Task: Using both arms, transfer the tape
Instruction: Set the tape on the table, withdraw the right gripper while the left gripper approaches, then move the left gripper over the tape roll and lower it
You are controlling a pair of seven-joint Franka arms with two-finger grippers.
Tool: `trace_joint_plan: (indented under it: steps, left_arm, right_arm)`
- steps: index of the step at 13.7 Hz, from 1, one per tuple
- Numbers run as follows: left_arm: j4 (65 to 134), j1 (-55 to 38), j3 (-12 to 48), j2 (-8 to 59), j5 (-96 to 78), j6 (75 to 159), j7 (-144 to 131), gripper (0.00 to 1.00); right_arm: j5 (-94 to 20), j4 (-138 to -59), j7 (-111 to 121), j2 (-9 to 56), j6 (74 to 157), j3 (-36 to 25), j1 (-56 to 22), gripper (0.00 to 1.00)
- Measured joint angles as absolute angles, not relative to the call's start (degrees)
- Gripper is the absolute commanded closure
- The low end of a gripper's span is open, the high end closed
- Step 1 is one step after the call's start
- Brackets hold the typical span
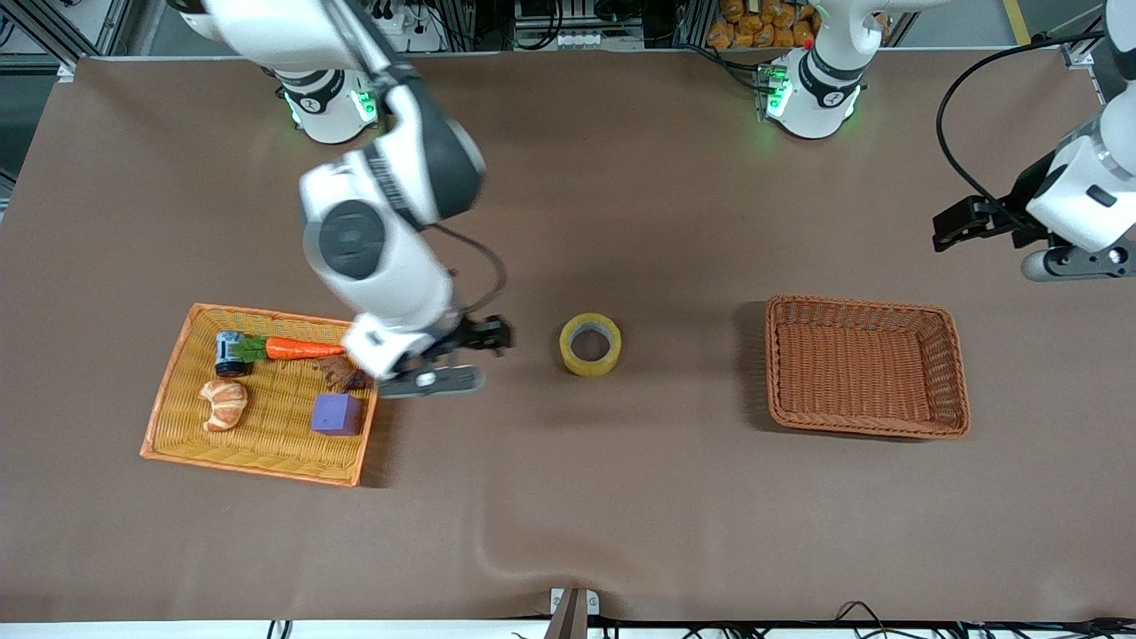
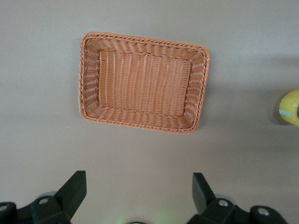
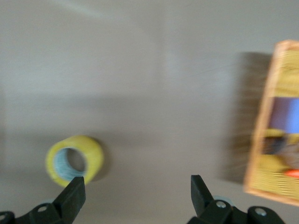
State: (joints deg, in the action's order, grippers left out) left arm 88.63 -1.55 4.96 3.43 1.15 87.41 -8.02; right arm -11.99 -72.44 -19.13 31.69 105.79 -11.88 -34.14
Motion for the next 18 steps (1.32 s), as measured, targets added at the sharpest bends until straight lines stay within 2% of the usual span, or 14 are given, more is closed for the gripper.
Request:
trace_joint_plan:
  steps: [3, 6, 9, 12, 15, 18]
  left_arm:
    - [88.65, -3.81, 6.00, 5.42, 1.07, 89.60, -12.40, 0.00]
    - [88.68, -8.24, 6.33, 8.38, 1.06, 93.10, -18.22, 0.00]
    - [88.72, -12.30, 6.43, 12.08, 1.05, 97.77, -24.08, 0.00]
    - [88.73, -15.42, 6.67, 16.43, 1.02, 103.91, -28.20, 0.00]
    - [88.73, -17.32, 6.79, 21.06, -2.46, 108.43, -30.03, 0.00]
    - [88.21, -21.12, 6.92, 27.44, -3.76, 113.36, -35.41, 0.00]
  right_arm:
    - [-10.37, -80.26, -15.34, 24.36, 105.80, -12.39, -27.90, 0.00]
    - [-6.11, -88.98, -12.93, 13.60, 103.89, -12.69, -24.13, 0.00]
    - [-5.48, -91.69, -5.97, 6.45, 98.07, -12.83, -17.68, 0.00]
    - [-5.31, -92.28, -2.29, 3.21, 94.29, -12.90, -13.91, 0.00]
    - [-2.73, -90.31, -2.04, 1.94, 88.02, -12.85, -13.56, 0.00]
    - [-2.45, -88.96, -2.06, 1.32, 86.34, -12.60, -10.65, 0.00]
